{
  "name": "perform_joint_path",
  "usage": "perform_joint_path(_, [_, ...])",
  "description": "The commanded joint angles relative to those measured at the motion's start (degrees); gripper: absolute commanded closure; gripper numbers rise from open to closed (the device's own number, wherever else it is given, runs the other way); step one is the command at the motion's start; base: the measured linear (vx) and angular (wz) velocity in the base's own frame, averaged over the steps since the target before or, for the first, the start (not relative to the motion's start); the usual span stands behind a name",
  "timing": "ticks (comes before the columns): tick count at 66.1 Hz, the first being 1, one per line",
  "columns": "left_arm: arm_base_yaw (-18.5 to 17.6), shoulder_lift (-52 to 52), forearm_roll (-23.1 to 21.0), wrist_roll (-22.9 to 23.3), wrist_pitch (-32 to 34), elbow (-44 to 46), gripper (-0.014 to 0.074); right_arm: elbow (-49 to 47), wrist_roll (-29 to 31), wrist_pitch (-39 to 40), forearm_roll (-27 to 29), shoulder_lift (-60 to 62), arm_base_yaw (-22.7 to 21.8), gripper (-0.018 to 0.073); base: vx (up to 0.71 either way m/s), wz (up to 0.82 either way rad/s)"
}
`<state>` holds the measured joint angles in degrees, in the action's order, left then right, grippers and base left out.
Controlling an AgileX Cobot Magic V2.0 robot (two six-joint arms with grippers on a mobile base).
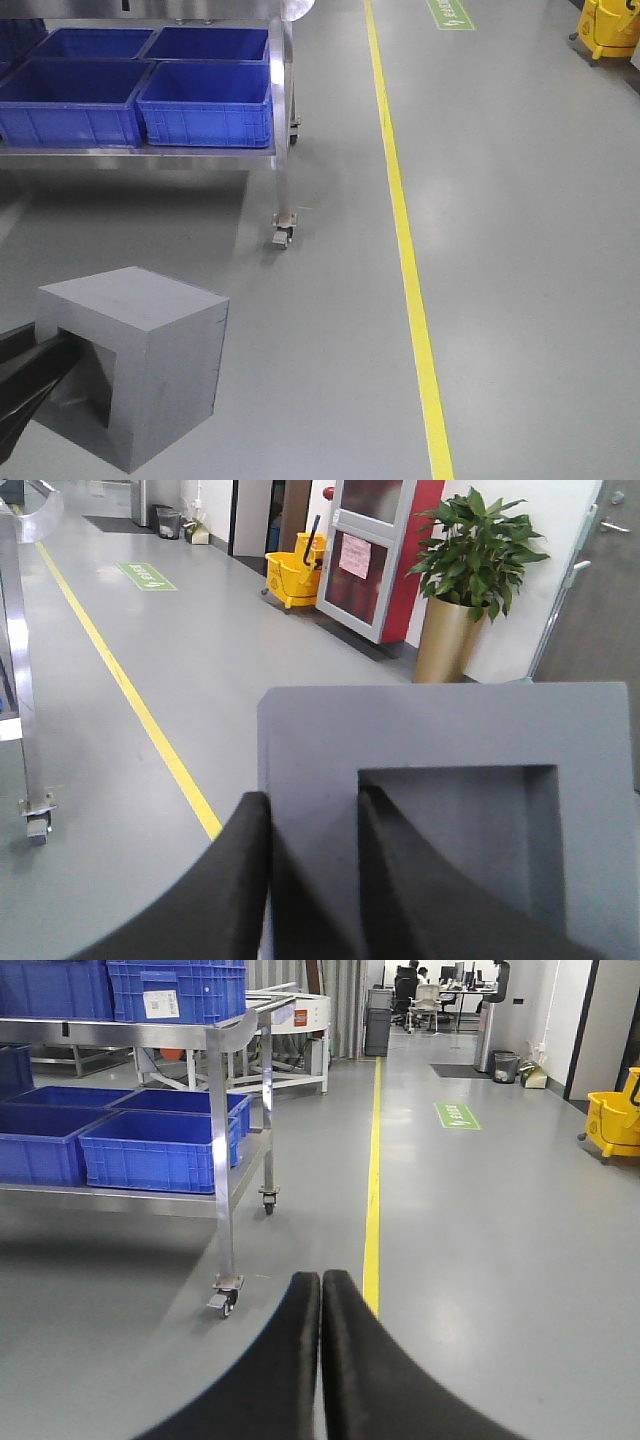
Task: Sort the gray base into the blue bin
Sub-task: 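Drive the base away from the table holding the block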
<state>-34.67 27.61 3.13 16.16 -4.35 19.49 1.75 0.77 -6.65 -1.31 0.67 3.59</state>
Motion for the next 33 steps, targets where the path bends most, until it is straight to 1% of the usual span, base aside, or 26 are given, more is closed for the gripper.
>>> perform_joint_path(1, [-0.34,0.07,-0.33,0.38,6.13,1.75,0.0602,0.79,0.31,4.44,-0.59,0.65,0.03,0.0568,0.41,0.00])
perform_joint_path(33, [-0.34,0.07,-0.33,0.38,6.13,1.75,0.0602,0.79,0.31,4.44,-0.59,0.65,0.03,0.0568,0.42,0.05])
